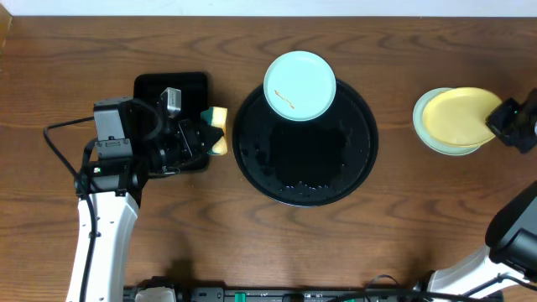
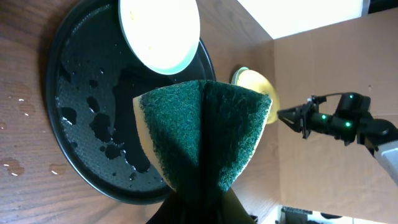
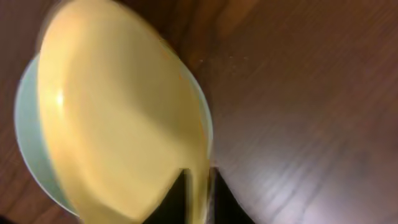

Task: Clean dirty plates on tray and stack at the side
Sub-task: 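Release the yellow plate and move the right gripper to the pale blue plate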

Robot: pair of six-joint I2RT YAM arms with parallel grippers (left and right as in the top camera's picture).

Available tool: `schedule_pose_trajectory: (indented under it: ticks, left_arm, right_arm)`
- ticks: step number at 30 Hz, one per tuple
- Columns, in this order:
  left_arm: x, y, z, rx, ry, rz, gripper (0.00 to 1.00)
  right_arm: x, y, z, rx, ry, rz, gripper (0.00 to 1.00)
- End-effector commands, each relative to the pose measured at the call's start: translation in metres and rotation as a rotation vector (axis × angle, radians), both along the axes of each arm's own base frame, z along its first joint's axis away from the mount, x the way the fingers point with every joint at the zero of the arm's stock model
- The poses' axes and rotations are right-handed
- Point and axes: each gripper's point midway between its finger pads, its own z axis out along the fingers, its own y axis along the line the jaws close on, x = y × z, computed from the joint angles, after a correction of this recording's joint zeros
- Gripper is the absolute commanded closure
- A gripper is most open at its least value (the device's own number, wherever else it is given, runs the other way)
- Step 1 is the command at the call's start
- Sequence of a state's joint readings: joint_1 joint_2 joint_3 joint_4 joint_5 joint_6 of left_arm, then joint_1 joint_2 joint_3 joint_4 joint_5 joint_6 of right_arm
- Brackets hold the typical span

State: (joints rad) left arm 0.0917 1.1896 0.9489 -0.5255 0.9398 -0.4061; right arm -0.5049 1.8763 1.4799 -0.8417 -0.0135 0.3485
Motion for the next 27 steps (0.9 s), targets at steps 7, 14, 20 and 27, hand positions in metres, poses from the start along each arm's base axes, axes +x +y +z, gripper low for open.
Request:
schedule_pose_trajectory:
  ticks: [7,14,20,27]
  left_arm:
    - [0.001,0.001,0.005,0.044,-0.07,-0.041,0.92]
    - [0.001,0.025,-0.023,0.189,0.029,0.073,0.92]
    - [-0.001,0.032,-0.032,0.235,0.062,0.102,0.92]
    - [-0.004,0.036,-0.037,0.257,0.088,0.115,0.92]
  right_arm:
    - [0.032,0.055,0.022,0.142,-0.181,0.386,0.23]
    - [0.064,0.154,0.068,0.093,-0.211,0.79,0.08]
    - [0.105,0.233,0.117,-0.212,-0.274,1.053,0.01]
    - [0.154,0.321,0.102,-0.302,-0.434,1.215,0.11]
